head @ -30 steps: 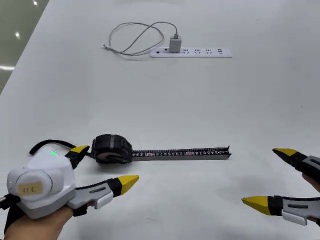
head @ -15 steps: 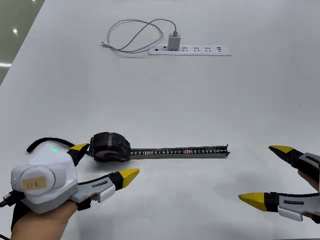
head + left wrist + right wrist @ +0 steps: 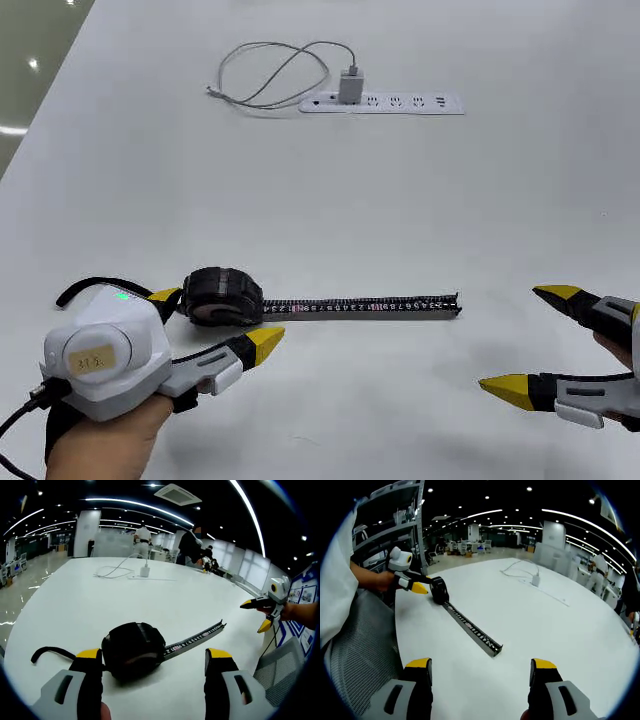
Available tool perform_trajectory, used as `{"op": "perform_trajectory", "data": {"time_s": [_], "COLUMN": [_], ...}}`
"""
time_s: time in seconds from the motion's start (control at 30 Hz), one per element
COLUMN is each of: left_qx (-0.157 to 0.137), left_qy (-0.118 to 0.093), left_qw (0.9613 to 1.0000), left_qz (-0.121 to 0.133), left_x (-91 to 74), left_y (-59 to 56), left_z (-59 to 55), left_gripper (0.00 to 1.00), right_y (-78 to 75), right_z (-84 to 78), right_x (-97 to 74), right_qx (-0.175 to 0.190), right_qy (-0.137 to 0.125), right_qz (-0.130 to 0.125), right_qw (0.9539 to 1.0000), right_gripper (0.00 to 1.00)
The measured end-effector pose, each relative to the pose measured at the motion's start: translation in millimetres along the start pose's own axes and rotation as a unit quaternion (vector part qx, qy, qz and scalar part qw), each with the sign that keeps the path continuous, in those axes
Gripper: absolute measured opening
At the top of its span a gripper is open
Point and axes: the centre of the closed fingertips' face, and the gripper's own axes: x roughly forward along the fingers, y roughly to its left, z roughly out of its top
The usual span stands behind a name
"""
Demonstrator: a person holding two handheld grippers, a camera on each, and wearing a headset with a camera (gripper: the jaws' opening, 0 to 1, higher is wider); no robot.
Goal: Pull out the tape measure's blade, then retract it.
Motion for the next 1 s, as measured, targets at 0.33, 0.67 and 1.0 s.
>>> {"op": "perform_trajectory", "data": {"time_s": [0.33,0.67,1.0], "left_qx": [-0.012,-0.01,-0.016], "left_qy": [-0.001,0.004,0.008], "left_qw": [0.9998,0.9992,0.9972], "left_qz": [0.017,0.039,0.073], "left_x": [6.7,11.0,14.3], "left_y": [1.0,5.4,10.8], "left_z": [0.7,-1.3,-1.4], "left_gripper": [0.83,0.79,0.74], "right_y": [-10.5,-15.5,-22.4], "right_z": [-2.5,0.7,-2.3], "right_x": [8.9,18.4,25.3], "right_qx": [-0.015,-0.045,-0.069], "right_qy": [0.017,0.031,0.05], "right_qz": [0.015,0.036,0.049], "right_qw": [0.9996,0.9978,0.9951], "right_gripper": [0.76,0.66,0.59]}}
